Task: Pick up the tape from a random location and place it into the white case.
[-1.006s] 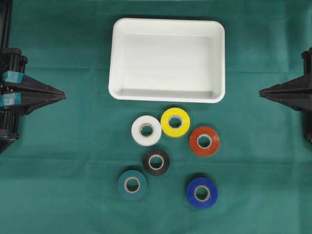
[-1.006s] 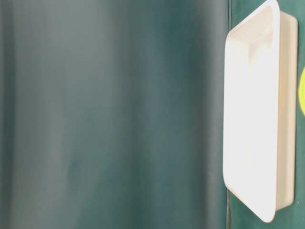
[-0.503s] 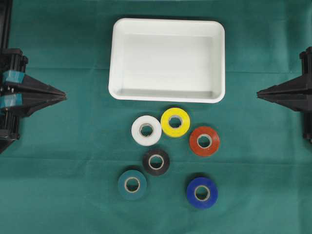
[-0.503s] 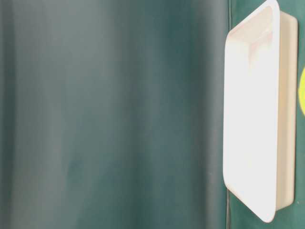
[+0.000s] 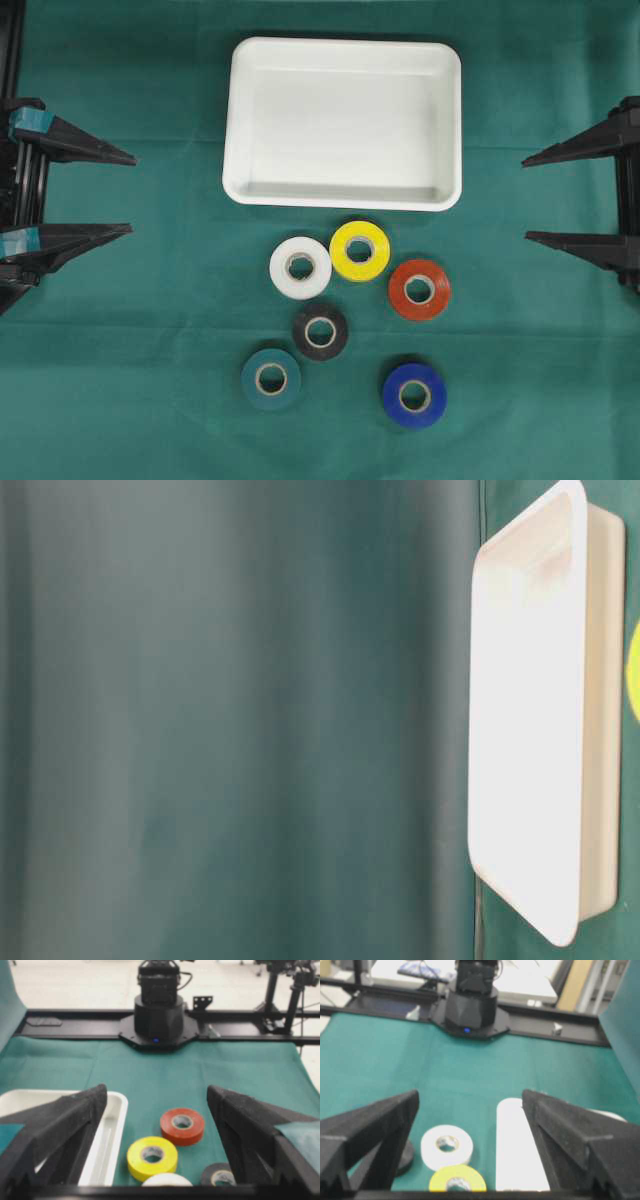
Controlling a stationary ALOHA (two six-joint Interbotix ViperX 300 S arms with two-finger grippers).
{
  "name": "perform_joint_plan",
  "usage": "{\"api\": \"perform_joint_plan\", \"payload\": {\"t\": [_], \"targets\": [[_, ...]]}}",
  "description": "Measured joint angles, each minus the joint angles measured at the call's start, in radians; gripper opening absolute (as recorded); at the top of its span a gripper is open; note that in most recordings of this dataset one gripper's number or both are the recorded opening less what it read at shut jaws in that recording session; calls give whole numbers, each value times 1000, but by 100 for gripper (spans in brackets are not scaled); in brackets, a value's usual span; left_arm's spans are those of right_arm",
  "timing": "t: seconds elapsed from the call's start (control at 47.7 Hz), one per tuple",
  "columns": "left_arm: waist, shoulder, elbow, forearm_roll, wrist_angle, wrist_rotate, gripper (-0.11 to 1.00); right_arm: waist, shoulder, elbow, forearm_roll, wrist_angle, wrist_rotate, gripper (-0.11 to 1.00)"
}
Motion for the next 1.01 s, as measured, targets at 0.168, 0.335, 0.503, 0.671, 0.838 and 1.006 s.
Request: {"api": "perform_joint_plan", "payload": {"t": [0.168,0.335,0.503,0.671,0.838,1.006], "targets": [[0,0,0,0,0,0,99,0,3,-6,0,14,2,91],[-2,0,-2,0,0,-6,99,-2,5,-11,0,25,2,91],[-43,0,-2,0,2,-9,99,-2,5,-14,0,28,2,91],[-138,0,-2,0,3,-11,99,-2,6,-15,0,28,2,91],[-219,0,-2,0,20,-9,99,-2,11,-15,0,28,2,91],[-268,0,-5,0,32,-9,99,-2,12,-15,0,29,2,91]]}}
